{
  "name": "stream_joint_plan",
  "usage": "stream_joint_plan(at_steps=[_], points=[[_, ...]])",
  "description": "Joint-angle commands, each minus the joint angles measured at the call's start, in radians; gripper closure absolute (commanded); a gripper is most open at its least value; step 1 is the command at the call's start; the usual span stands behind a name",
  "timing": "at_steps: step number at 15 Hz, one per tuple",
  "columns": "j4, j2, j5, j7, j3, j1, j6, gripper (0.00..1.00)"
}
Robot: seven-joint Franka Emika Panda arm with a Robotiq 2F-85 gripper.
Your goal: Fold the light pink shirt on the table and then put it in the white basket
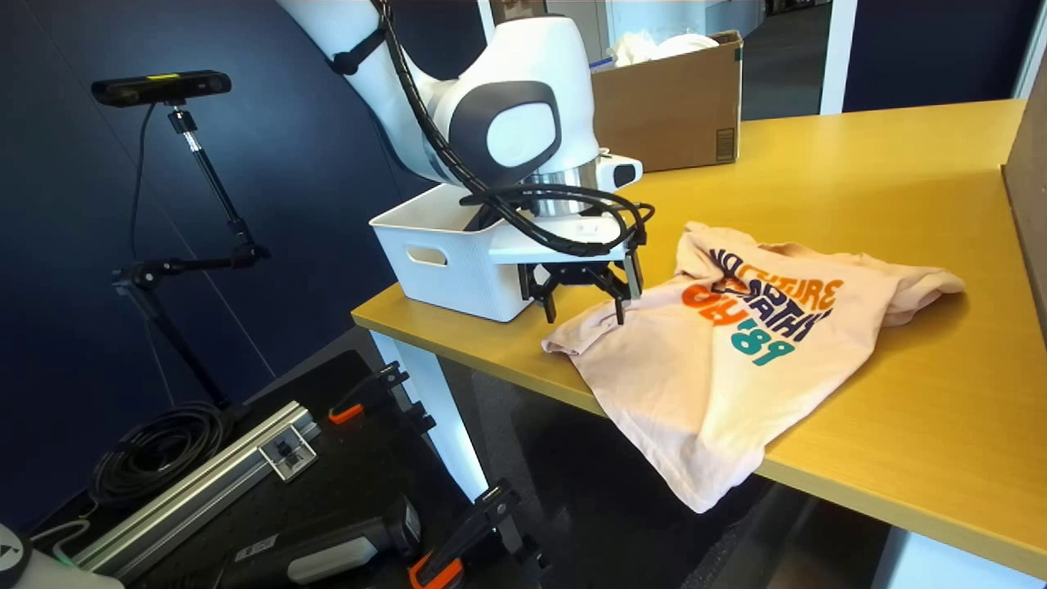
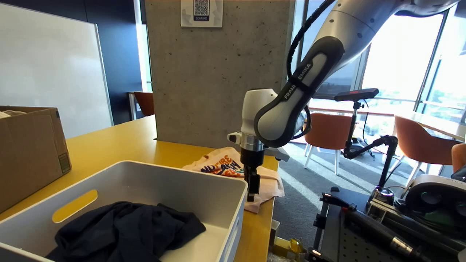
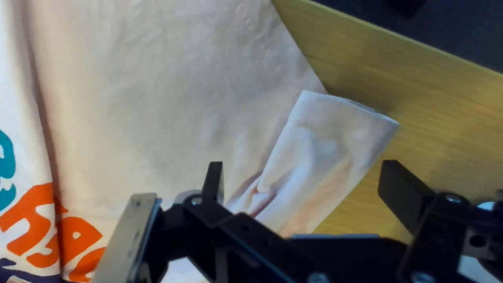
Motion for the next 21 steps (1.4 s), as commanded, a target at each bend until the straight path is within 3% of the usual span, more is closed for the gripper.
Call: stream_joint_plan(at_steps=[1,4,5,6,16,21], points=[[0.081,0.064,-0.048,0.003,0.014,-0.003,-0.049,0.00],[0.129,0.110,-0.074,0.010,0.009,0.008,-0.065,0.00],[0.142,0.122,-0.078,0.012,0.010,0.010,-0.065,0.06],[0.148,0.128,-0.083,0.010,0.011,0.009,-0.063,0.26],[0.136,0.075,-0.101,0.040,0.020,0.043,-0.057,1.00],[0.123,-0.026,-0.091,0.051,0.055,0.070,-0.078,0.99]])
